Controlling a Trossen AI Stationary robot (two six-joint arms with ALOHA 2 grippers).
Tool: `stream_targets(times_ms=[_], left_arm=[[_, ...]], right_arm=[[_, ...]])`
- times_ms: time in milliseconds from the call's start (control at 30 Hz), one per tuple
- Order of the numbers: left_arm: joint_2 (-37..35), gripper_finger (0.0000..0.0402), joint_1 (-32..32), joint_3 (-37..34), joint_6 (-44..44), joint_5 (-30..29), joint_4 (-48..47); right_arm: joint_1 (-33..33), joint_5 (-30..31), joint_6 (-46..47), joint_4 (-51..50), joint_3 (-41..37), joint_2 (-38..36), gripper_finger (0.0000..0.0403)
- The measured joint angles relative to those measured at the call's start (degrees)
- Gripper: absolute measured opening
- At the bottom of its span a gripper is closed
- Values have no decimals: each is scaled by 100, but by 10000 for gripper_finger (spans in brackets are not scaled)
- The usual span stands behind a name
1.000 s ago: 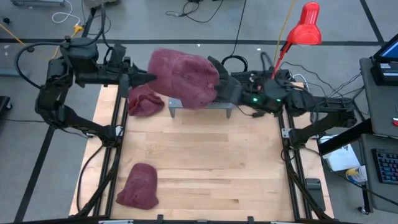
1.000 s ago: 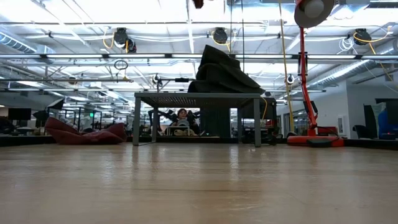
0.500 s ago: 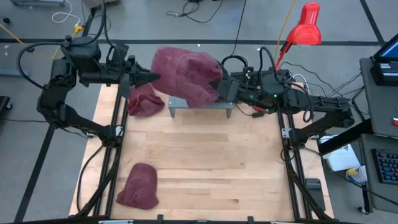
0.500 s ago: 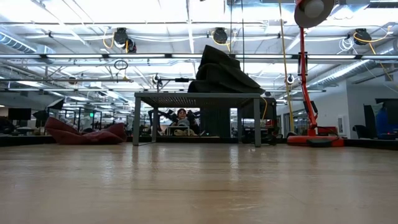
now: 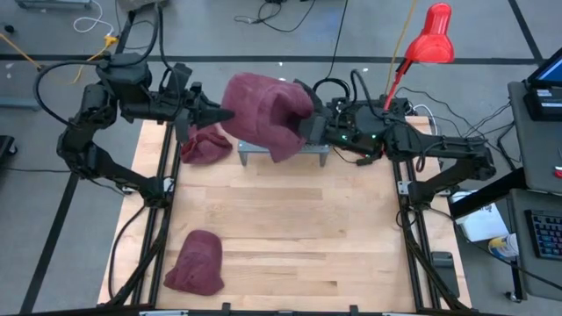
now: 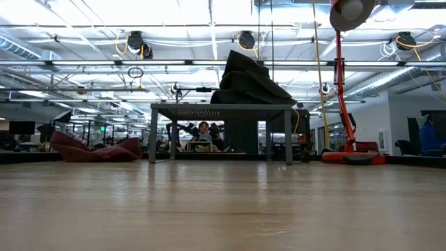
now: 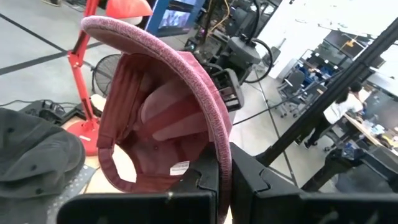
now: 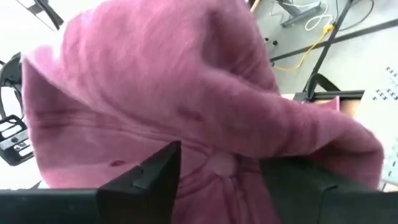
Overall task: Pick & Place hat
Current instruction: Put the bottom right maroon cap on the shelf
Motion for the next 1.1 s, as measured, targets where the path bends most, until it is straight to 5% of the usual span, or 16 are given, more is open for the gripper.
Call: stream_targets(times_ms=[333, 867, 1100], left_arm=[[37, 12, -33, -2, 4, 12, 1], [38, 8, 24, -2, 71, -225, -224], [38, 45, 24, -2, -29, -292, 245]], right_arm=[[-4, 21, 38, -300, 0, -15, 15], [456, -1125, -1505, 786, 4, -733, 1], [459, -2210, -1581, 1502, 2, -804, 1]])
